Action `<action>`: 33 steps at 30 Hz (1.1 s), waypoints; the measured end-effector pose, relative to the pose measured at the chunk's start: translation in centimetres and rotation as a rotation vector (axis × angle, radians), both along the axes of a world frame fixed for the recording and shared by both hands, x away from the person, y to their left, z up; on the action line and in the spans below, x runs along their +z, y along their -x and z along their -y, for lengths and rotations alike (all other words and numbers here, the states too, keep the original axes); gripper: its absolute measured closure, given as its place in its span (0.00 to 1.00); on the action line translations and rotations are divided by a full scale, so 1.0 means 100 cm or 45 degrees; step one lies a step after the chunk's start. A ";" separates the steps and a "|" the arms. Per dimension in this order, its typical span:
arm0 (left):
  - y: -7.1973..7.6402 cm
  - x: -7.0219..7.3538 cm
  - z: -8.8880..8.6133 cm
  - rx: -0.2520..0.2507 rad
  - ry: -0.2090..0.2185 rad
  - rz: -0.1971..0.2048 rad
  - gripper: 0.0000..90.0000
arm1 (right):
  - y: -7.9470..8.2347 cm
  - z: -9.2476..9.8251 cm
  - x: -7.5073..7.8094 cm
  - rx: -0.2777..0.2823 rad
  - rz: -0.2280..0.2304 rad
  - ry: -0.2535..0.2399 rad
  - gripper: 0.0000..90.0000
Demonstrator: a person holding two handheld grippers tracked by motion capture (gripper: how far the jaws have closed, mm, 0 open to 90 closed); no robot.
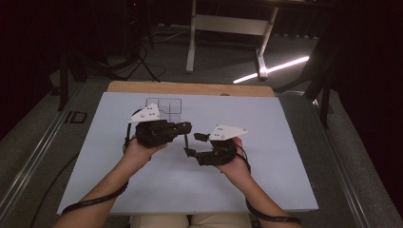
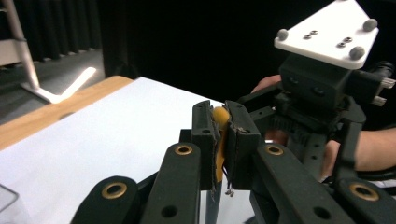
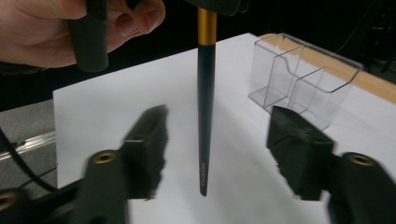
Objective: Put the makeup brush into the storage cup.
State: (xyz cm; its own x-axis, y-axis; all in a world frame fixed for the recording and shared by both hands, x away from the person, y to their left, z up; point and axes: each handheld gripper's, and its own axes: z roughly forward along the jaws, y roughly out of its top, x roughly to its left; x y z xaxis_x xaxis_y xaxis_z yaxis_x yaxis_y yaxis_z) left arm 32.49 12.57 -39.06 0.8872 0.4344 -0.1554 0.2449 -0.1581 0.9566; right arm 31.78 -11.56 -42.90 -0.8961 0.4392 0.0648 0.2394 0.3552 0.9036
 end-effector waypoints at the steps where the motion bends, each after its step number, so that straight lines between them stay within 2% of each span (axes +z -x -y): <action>1: 0.000 0.001 0.000 0.007 -0.005 0.008 0.94 | 0.000 0.001 0.001 -0.007 0.008 -0.006 0.34; 2: 0.000 0.002 -0.001 0.008 -0.005 0.006 0.94 | 0.000 0.002 0.002 -0.010 0.007 -0.016 0.32; 6: 0.000 0.006 -0.004 0.036 -0.005 0.015 0.94 | -0.004 0.007 0.003 -0.036 -0.024 -0.044 0.17; 7: -0.001 0.007 -0.005 0.042 -0.003 0.013 0.94 | -0.004 0.009 0.003 -0.020 -0.027 -0.030 0.13; 11: -0.003 0.009 -0.010 0.070 -0.006 0.020 0.94 | -0.004 0.015 0.003 -0.029 -0.013 -0.034 0.13; 13: -0.003 0.010 -0.012 0.084 0.004 0.020 0.94 | -0.005 0.018 0.004 -0.064 -0.008 -0.012 0.15; 14: -0.003 0.010 -0.014 0.088 0.007 0.019 0.94 | -0.007 0.021 0.004 -0.062 -0.049 -0.007 0.15; 15: -0.004 0.010 -0.015 0.096 0.002 0.023 0.94 | -0.008 0.023 0.004 -0.067 -0.054 -0.023 0.15; 18: -0.004 0.011 -0.019 0.118 -0.002 0.028 0.94 | -0.007 0.031 0.005 -0.057 -0.042 -0.068 0.13; 21: -0.006 0.013 -0.023 0.141 0.001 0.031 0.94 | -0.004 0.036 0.008 -0.084 -0.022 -0.050 0.12; 27: -0.008 0.019 -0.032 0.190 0.000 0.046 0.94 | 0.007 0.049 0.014 -0.179 0.078 -0.002 0.11; 33: -0.011 0.025 -0.039 0.235 -0.008 0.058 0.94 | 0.015 0.063 0.013 -0.213 0.100 0.033 0.11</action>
State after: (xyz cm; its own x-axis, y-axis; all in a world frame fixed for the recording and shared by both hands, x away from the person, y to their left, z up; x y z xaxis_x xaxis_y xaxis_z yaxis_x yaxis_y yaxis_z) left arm 33.54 16.51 -36.53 0.7984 0.5914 -0.1132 0.2265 -0.1208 0.9665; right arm 30.28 -17.85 -41.62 -0.8124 0.5829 -0.0157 0.2264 0.3401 0.9127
